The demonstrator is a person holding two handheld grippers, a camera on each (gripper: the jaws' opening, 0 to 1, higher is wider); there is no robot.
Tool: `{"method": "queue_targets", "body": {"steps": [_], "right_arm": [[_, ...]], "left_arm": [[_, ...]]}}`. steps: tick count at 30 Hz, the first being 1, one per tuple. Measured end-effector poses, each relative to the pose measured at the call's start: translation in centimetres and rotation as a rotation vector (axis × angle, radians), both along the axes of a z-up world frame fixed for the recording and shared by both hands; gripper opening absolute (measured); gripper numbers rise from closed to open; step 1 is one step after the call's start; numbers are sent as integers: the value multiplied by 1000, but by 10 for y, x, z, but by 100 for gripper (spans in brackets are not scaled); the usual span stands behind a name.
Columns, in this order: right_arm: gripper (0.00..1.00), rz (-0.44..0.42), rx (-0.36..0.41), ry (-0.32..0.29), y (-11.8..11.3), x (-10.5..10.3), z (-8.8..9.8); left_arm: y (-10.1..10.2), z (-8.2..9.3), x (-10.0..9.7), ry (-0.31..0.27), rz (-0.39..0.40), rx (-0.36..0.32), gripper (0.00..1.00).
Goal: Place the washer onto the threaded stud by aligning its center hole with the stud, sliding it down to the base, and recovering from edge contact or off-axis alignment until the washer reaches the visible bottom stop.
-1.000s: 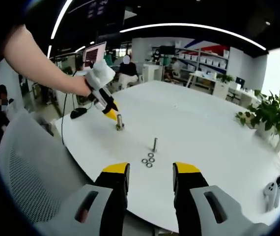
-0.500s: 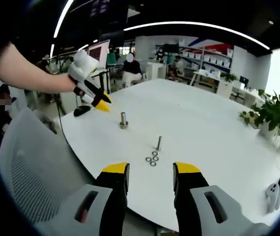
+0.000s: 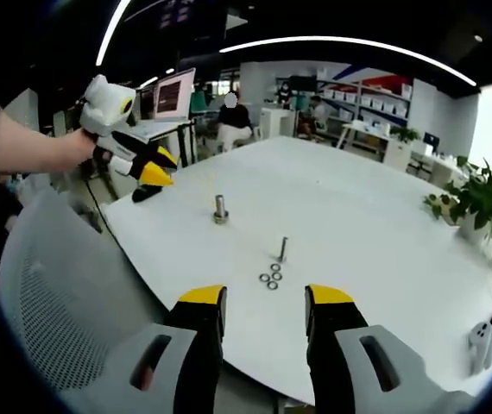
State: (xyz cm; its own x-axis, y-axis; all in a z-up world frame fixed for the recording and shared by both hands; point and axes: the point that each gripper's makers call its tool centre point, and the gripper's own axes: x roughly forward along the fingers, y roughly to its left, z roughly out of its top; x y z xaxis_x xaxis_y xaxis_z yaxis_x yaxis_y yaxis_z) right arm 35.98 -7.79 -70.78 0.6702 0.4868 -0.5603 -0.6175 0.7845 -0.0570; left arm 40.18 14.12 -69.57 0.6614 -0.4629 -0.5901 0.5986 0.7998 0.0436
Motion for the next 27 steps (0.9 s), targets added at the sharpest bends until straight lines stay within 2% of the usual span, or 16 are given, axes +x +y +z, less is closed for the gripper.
{"method": "queue_targets", "body": {"steps": [10, 13, 16, 20, 24, 27], "right_arm": [[39, 3, -8, 10, 0, 0, -2], [39, 12, -17, 15, 2, -2, -4], [39, 10, -16, 4, 1, -1, -2], [39, 14, -18, 17, 1, -2, -4], [39, 24, -22, 9, 3, -2, -3], [39, 24, -21, 23, 4, -3, -6]], "left_arm": [[18, 0, -26, -9, 65, -51, 31], [19, 2, -28, -21, 84, -90, 31], [19, 5, -27, -22, 74, -81, 31], [21, 16, -28, -55, 67, -97, 31], [24, 14, -30, -43, 90, -136, 31], [27, 15, -34, -54, 92, -124, 31]]}}
